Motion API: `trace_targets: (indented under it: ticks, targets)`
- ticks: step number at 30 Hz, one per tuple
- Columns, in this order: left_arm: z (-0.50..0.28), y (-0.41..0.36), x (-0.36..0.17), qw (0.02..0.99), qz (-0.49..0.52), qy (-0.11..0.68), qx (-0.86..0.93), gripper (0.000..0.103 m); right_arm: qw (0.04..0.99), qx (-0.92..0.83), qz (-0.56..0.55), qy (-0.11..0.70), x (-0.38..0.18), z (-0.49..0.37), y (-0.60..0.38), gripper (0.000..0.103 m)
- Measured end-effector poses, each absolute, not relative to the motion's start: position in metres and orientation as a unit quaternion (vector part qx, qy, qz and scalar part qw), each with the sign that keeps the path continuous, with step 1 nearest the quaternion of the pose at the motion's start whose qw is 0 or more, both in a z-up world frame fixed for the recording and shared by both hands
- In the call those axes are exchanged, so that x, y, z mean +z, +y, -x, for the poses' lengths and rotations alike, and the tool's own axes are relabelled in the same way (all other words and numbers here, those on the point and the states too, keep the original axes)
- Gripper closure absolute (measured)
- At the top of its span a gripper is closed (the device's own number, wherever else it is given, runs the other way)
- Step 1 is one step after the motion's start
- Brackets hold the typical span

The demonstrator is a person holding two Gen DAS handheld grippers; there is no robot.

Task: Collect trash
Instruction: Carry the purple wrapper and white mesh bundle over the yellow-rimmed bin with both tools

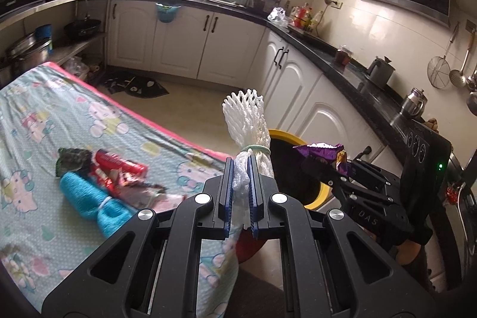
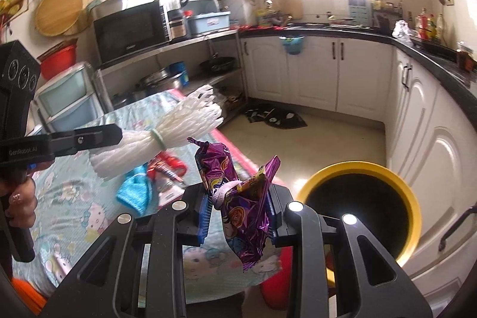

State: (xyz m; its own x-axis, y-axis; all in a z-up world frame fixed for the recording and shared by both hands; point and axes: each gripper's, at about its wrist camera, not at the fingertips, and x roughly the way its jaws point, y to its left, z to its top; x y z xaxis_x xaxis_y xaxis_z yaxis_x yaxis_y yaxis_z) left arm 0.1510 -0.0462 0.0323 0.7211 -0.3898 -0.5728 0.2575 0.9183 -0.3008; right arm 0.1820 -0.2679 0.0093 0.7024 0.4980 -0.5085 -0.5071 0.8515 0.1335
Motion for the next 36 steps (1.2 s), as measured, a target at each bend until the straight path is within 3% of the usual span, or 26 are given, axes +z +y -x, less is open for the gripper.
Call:
trace_targets:
  ticks: [20,36]
  targets:
    - [-0.191,-0.120,0.036,0.912,0.087,0.327,-0.232,0.098,0.948,0.182,-0.043,0.258,0.015,-0.198,-0.350,0.075]
    - [-0.234,-0.168,0.001,0.890,0.085,0.368,-0.255,0.098,0.951,0.130,-0.058,0.275,-0.004,-0.223,-0.391,0.075]
